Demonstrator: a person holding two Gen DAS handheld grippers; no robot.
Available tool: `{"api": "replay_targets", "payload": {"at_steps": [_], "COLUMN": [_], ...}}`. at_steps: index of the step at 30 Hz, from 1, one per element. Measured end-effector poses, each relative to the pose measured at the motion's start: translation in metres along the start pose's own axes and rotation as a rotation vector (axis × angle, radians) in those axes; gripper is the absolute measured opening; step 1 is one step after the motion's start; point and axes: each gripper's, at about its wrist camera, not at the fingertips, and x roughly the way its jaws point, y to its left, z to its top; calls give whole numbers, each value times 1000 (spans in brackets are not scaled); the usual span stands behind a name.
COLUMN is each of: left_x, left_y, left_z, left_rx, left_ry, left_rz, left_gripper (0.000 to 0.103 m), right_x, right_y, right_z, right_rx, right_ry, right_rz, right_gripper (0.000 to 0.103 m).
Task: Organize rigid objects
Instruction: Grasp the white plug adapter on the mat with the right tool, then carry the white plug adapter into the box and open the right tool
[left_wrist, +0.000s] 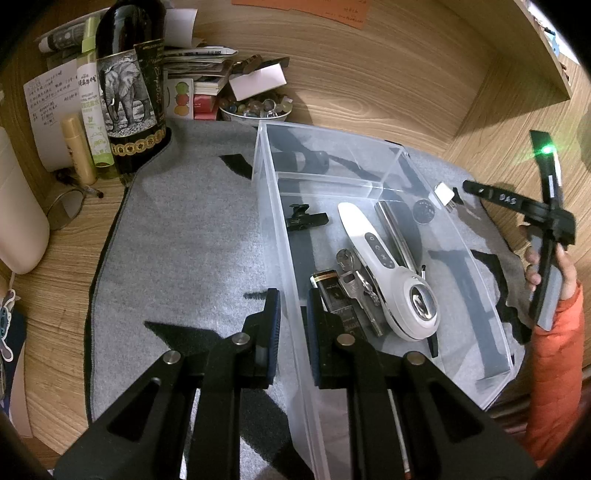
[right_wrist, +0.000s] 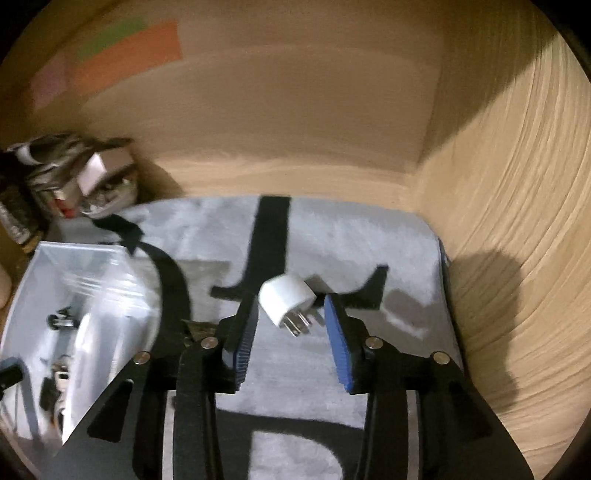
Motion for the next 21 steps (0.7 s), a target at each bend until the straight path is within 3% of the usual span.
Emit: {"api": "replay_targets", "payload": {"at_steps": [4, 13, 21], "left_x": [0, 0, 0], "left_y": [1, 2, 1], "left_z": [0, 2, 1], "left_rx": [0, -1, 0], "left_ry": [2, 4, 3], "left_rz": [1, -1, 0], "left_gripper": [12, 12, 12], "right_x": [19, 56, 65], "right_y": [-1, 9, 3], "right_z": [-2, 1, 0], "right_rx": [6, -16, 14], "right_ry": [56, 126, 116], "right_rz": [31, 7, -2], "right_gripper": [42, 42, 42]}}
